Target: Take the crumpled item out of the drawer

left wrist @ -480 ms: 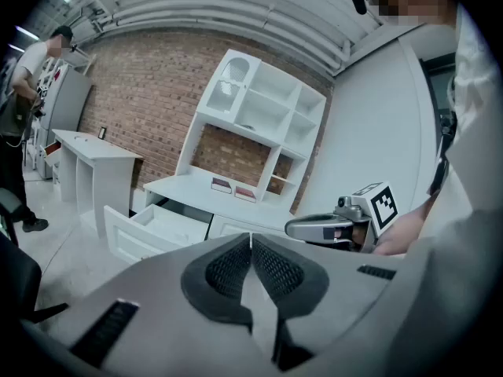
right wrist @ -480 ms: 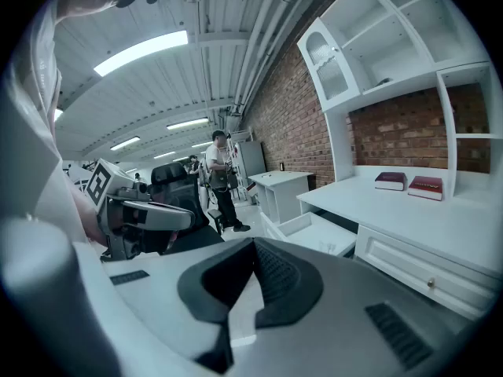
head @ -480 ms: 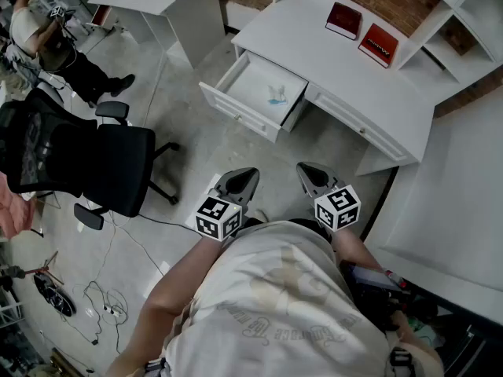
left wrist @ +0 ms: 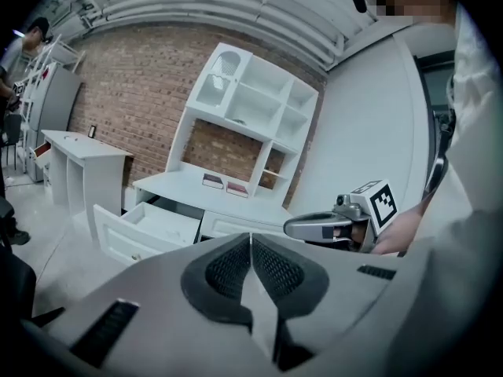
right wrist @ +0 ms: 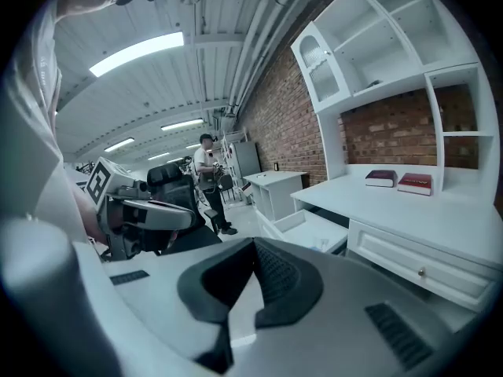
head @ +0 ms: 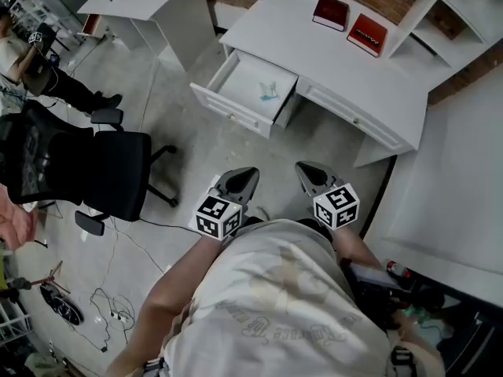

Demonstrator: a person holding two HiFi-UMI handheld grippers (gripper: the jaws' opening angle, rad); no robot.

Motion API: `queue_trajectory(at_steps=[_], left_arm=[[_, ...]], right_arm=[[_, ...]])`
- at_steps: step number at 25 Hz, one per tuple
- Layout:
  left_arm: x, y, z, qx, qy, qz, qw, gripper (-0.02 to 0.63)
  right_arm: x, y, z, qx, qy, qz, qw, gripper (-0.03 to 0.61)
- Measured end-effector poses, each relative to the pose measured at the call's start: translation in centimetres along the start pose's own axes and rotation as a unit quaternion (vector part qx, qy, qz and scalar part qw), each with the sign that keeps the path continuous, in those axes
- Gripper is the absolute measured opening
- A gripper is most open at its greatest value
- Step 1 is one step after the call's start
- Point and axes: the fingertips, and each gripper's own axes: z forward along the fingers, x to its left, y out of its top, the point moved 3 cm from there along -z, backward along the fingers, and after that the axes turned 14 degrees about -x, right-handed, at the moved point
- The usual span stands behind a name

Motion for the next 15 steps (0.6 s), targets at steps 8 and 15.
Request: queue_trajectory(at_steps=[8, 15], left_arm=[[-0.8, -0.1, -0.2, 0.0, -0.01, 0.003, 0.9999, 0.028], [-0.9, -0.1, -0.9, -0.005, -0.011, 0.005, 0.9999, 0.028]], right_arm=[[-0.2, 0.1, -1.1, -0.011, -0.016, 0.011, 1.0, 0.023], [0.6, -0.2, -1.1, -0.004, -0.015, 0.003, 1.0, 0.023]])
